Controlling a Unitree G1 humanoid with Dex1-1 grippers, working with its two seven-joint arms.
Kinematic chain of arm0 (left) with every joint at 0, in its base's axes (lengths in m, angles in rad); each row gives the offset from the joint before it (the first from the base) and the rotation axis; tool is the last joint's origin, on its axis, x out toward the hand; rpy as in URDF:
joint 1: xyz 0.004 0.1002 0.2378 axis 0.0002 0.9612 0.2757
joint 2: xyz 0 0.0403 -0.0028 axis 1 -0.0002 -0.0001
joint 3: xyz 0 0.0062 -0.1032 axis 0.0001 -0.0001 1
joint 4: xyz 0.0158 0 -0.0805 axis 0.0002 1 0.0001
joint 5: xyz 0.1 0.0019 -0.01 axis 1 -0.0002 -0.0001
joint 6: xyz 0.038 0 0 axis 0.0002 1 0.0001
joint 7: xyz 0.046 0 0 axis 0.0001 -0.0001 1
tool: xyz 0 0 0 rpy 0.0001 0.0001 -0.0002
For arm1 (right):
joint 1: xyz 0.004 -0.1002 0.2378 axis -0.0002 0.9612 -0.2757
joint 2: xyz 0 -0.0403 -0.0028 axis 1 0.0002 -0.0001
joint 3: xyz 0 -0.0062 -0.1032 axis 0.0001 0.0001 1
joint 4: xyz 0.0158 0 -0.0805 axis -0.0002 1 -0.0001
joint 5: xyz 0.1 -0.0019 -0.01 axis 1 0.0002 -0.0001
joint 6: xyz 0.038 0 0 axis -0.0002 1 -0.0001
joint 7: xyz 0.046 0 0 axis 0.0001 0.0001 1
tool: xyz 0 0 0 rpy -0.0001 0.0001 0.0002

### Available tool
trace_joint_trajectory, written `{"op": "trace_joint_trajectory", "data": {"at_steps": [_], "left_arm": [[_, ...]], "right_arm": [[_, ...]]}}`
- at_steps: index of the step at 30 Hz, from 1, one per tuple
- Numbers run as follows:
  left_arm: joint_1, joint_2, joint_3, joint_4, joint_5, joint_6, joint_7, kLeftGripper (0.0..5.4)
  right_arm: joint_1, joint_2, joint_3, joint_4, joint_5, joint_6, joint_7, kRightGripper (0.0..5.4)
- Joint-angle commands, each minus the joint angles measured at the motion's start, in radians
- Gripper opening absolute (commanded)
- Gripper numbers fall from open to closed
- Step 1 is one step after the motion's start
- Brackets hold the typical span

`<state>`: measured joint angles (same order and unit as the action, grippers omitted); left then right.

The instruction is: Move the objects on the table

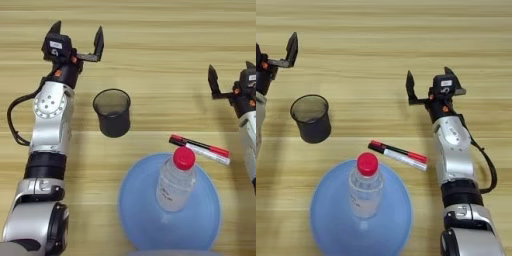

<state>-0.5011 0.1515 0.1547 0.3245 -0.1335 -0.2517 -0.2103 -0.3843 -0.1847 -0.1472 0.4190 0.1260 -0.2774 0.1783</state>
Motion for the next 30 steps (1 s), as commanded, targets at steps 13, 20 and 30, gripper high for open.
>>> {"op": "trace_joint_trajectory", "data": {"at_steps": [13,20,30], "left_arm": [[0.2,0.08,0.004,-0.093,-0.116,0.098,-0.192,5.37],[0.315,0.186,-0.004,-0.239,-0.192,0.215,-0.362,5.37],[0.416,0.243,-0.024,-0.356,-0.252,0.317,-0.489,5.37]], "right_arm": [[-0.006,-0.023,-0.02,-0.022,-0.004,-0.007,-0.002,5.4],[-0.009,-0.018,-0.02,-0.027,-0.003,-0.004,-0.006,5.4],[-0.013,-0.013,-0.018,-0.029,-0.006,-0.005,-0.01,5.4]]}}
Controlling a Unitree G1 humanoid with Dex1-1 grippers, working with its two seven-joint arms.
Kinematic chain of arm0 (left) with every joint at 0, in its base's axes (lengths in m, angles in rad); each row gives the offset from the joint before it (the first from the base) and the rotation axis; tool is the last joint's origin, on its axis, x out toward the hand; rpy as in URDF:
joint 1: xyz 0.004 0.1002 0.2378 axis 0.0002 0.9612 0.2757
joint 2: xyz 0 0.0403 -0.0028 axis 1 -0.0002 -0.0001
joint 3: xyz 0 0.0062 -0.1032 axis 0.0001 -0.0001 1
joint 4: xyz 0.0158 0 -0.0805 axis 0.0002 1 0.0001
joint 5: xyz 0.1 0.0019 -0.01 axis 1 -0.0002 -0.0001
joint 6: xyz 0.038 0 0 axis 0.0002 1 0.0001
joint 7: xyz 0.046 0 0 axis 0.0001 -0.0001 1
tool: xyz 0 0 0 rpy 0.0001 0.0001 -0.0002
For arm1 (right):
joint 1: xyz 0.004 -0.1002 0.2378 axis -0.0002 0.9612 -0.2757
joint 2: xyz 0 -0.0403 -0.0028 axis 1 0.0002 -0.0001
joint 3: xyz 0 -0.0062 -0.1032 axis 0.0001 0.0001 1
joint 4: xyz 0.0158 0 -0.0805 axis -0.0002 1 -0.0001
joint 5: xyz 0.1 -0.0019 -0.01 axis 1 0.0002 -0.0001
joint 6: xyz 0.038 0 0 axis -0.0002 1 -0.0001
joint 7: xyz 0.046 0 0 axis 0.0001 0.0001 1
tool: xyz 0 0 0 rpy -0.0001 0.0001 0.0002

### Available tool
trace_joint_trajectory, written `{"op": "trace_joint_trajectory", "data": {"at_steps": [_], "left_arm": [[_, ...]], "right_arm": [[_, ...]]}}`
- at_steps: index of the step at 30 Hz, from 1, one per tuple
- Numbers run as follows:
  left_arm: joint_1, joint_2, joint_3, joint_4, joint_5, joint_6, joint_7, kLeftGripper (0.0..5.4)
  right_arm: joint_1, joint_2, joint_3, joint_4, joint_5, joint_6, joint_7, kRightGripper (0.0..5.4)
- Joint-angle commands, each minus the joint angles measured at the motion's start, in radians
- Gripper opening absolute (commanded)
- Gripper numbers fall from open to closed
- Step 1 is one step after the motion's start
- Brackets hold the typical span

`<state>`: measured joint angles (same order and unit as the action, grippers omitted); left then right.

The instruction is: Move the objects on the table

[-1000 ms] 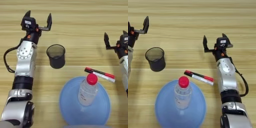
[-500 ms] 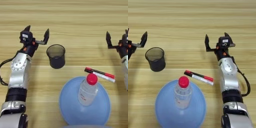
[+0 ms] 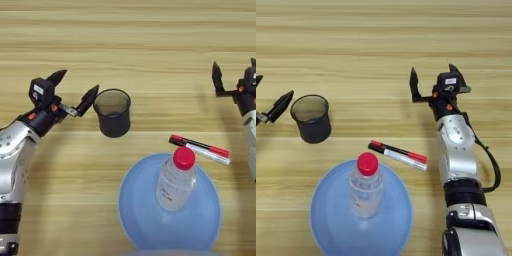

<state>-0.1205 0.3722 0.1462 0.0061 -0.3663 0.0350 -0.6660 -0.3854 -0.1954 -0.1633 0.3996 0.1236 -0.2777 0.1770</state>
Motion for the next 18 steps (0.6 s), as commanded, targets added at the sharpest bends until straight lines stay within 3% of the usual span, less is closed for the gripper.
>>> {"op": "trace_joint_trajectory", "data": {"at_steps": [1,8,18], "left_arm": [[0.041,0.023,-0.017,-0.042,-0.018,0.034,-0.038,5.37],[0.082,0.044,-0.055,-0.046,0.012,0.018,-0.094,5.37],[0.091,0.037,-0.083,-0.018,0.024,0.013,-0.108,5.37]], "right_arm": [[-0.014,-0.002,-0.003,-0.01,-0.001,-0.003,-0.008,5.4],[-0.018,0.001,-0.001,-0.007,-0.001,-0.004,-0.008,5.4],[-0.016,0.001,-0.001,-0.014,-0.001,-0.004,-0.009,5.4]]}}
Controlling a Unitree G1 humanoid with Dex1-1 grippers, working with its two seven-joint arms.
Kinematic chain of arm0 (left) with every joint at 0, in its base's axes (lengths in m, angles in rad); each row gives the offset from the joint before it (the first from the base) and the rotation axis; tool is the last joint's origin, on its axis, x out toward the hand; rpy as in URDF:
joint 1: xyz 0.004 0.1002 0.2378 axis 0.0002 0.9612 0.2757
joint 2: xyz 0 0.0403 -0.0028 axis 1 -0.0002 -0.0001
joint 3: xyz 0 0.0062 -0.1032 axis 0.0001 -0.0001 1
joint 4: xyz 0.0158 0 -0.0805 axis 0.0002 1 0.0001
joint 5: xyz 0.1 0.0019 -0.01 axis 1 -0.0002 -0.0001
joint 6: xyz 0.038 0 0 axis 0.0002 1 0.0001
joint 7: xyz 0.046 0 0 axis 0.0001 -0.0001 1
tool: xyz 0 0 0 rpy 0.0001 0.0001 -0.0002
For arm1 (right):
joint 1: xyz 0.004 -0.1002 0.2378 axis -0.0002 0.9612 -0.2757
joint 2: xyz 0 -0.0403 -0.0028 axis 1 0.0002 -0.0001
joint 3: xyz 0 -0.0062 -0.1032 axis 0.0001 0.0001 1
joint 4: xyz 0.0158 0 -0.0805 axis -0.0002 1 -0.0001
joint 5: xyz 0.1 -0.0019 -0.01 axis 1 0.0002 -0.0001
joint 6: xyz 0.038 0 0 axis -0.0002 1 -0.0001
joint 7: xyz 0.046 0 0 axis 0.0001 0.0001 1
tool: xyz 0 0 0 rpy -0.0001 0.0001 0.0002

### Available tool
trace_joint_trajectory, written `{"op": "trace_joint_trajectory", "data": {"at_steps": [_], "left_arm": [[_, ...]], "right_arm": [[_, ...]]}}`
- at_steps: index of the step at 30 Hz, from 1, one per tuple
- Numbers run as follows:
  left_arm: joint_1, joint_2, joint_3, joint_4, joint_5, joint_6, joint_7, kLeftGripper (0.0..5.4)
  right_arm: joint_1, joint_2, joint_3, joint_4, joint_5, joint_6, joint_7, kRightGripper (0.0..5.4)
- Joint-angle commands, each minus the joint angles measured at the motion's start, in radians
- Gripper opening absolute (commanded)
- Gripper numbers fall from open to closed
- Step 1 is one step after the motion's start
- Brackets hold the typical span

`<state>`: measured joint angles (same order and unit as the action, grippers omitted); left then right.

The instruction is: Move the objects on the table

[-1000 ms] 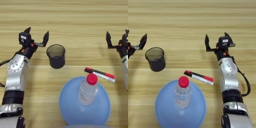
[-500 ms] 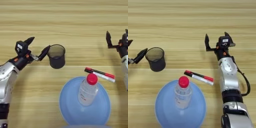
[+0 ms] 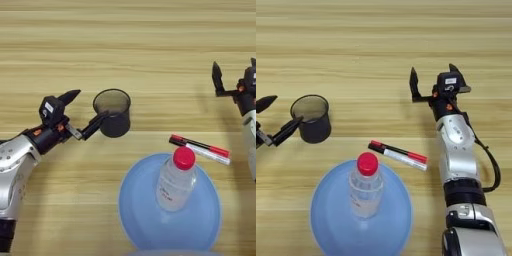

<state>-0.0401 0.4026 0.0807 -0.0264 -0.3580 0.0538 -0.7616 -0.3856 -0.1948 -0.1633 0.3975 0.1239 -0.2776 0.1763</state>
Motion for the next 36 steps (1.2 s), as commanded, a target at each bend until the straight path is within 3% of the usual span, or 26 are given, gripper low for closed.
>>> {"op": "trace_joint_trajectory", "data": {"at_steps": [1,20,36], "left_arm": [[0.012,0.006,-0.021,0.018,0.017,-0.007,-0.014,5.37],[0.038,0.01,-0.038,0.071,0.02,-0.027,-0.04,5.37],[-0.006,-0.015,-0.067,0.209,0.049,-0.07,-0.048,5.37]], "right_arm": [[-0.015,0.0,-0.002,-0.012,-0.001,-0.004,-0.009,5.4],[-0.013,0.002,-0.001,-0.013,-0.001,-0.004,-0.008,5.4],[-0.009,0.006,0.001,-0.019,-0.002,-0.004,-0.01,5.4]]}}
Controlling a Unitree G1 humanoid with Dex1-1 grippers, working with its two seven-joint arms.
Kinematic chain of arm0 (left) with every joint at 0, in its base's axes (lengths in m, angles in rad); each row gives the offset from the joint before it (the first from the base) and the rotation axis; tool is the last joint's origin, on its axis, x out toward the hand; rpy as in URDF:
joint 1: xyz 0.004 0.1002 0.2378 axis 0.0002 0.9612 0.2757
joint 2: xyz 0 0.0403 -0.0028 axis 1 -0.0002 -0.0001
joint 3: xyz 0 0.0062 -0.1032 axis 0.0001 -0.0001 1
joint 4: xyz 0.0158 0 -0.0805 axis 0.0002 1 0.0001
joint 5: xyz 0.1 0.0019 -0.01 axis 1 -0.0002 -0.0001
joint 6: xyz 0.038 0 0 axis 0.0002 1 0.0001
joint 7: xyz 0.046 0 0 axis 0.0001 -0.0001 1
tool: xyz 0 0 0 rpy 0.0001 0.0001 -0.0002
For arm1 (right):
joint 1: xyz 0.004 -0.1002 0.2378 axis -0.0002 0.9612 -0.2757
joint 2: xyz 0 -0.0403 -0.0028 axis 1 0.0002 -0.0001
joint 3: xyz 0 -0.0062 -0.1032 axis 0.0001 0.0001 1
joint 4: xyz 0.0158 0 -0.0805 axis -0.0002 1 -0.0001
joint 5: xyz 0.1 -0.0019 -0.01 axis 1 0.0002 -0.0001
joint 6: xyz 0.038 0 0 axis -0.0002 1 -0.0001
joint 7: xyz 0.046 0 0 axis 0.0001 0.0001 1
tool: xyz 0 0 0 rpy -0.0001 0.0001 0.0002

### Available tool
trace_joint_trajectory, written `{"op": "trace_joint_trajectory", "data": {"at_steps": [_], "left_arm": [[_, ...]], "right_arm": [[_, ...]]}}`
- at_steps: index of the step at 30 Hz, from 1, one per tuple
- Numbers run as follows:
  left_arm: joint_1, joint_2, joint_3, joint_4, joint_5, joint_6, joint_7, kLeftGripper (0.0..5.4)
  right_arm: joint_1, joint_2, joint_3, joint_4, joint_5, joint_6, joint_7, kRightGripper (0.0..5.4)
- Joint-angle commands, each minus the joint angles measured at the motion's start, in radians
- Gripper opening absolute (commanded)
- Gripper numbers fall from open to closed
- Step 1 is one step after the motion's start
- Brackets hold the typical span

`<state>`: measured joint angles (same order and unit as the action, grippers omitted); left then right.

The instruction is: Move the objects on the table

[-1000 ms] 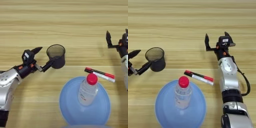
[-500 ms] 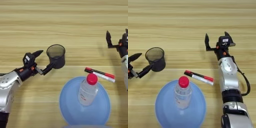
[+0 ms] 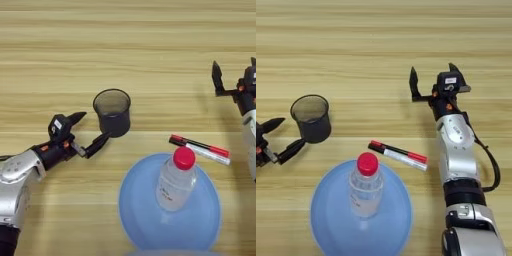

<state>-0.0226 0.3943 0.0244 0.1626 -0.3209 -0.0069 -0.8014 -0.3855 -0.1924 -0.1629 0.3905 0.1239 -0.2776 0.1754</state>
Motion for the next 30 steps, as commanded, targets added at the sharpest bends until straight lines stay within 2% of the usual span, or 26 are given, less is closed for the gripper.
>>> {"op": "trace_joint_trajectory", "data": {"at_steps": [1,13,22,30], "left_arm": [[-0.025,-0.007,-0.012,0.024,0.013,-0.012,-0.01,5.37],[-0.1,-0.033,-0.021,0.12,0.029,-0.039,-0.013,5.37],[-0.176,-0.062,-0.049,0.185,0.048,-0.051,-0.02,5.37],[-0.217,-0.084,-0.075,0.206,0.064,-0.054,-0.032,5.37]], "right_arm": [[-0.008,0.005,0.001,-0.013,-0.002,-0.004,-0.01,5.4],[-0.011,0.006,0.005,-0.008,0.002,-0.01,-0.009,5.4],[-0.012,0.009,0.006,-0.014,0.005,-0.011,-0.009,5.4],[-0.011,0.011,0.007,-0.017,0.004,-0.012,-0.01,5.4]]}}
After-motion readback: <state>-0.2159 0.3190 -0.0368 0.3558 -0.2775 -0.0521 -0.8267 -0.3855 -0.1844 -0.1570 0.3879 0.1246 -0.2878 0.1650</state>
